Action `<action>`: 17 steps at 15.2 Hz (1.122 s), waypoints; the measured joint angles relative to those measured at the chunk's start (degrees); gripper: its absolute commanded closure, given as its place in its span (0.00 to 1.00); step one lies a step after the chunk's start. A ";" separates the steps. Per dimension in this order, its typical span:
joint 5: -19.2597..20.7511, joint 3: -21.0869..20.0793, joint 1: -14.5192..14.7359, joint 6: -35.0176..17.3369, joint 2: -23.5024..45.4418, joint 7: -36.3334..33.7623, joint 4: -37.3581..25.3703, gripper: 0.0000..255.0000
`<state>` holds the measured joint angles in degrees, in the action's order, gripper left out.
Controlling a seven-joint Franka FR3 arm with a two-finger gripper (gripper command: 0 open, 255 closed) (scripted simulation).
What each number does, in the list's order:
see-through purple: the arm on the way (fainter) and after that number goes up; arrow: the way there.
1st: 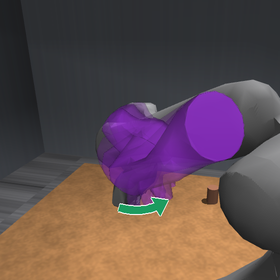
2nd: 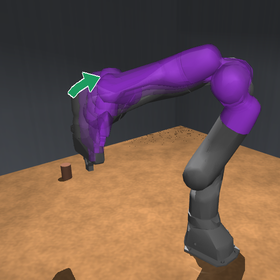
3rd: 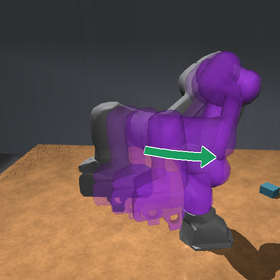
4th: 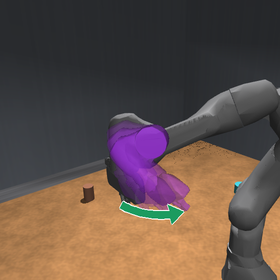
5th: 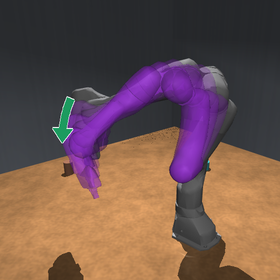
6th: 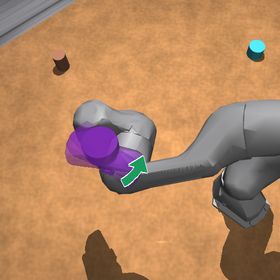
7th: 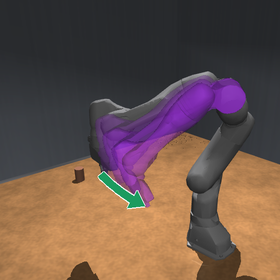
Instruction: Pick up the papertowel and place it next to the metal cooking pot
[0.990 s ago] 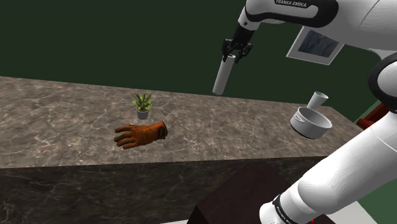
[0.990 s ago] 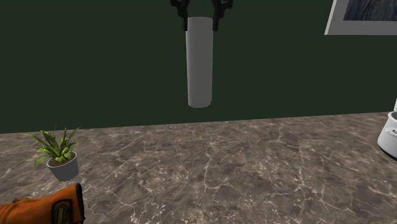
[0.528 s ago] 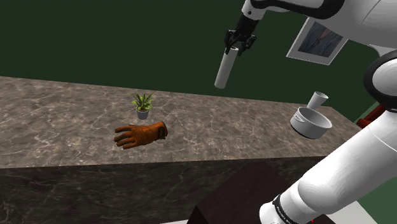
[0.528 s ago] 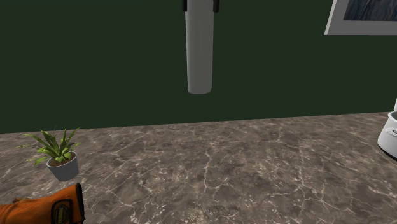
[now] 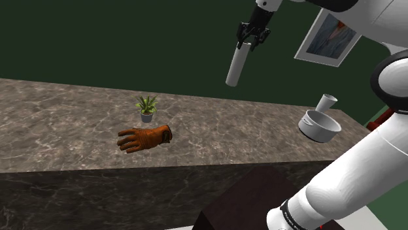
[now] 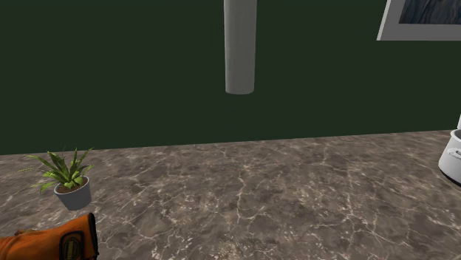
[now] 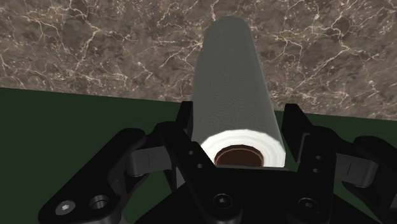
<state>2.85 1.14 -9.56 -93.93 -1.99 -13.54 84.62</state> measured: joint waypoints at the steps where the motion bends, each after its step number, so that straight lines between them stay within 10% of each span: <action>1: -0.13 0.51 -0.47 -0.10 -1.02 0.95 1.08 1.00; 17: -1.77 12.98 -9.24 -0.79 -9.23 22.09 9.46 1.00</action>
<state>1.08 14.11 -18.80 -94.72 -11.22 8.55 94.07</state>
